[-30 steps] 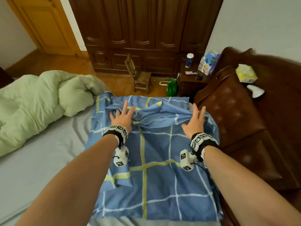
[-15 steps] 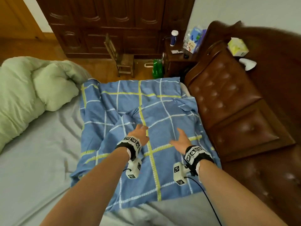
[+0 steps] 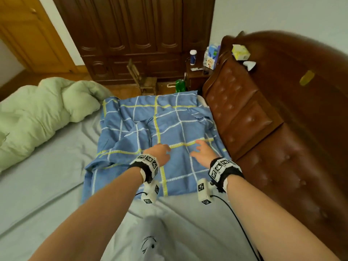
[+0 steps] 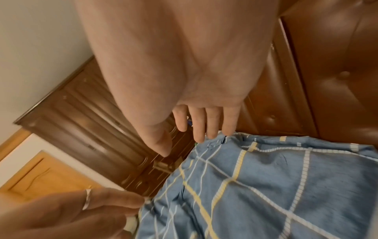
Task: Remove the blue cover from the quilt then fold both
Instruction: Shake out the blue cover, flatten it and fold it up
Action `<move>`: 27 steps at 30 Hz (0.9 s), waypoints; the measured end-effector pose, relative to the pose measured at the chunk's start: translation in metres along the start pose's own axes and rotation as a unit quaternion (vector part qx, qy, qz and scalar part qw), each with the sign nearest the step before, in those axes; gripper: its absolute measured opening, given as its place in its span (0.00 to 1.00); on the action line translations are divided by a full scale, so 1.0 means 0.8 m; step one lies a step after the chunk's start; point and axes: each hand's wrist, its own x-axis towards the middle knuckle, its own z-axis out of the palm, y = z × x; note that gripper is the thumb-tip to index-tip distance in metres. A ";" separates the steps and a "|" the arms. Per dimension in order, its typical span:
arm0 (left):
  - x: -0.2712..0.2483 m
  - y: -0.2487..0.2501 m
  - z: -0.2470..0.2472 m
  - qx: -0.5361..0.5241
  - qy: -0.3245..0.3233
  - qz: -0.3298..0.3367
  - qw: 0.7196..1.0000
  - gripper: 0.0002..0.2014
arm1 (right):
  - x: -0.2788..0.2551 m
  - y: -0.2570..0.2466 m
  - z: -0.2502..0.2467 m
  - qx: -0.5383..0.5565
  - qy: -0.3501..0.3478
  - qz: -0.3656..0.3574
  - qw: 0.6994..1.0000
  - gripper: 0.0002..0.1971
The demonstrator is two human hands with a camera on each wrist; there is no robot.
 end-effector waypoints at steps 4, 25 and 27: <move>-0.145 -0.015 0.002 -0.051 0.028 -0.074 0.996 0.19 | -0.091 -0.029 0.040 -0.064 -0.115 -0.033 0.991 0.33; -0.750 -0.319 0.080 -0.257 0.097 -0.375 0.885 0.15 | -0.455 -0.271 0.449 -0.340 -0.403 -0.272 0.804 0.24; -0.811 -0.370 0.087 -0.270 0.088 -0.372 0.884 0.15 | -0.497 -0.305 0.524 -0.347 -0.424 -0.277 0.790 0.24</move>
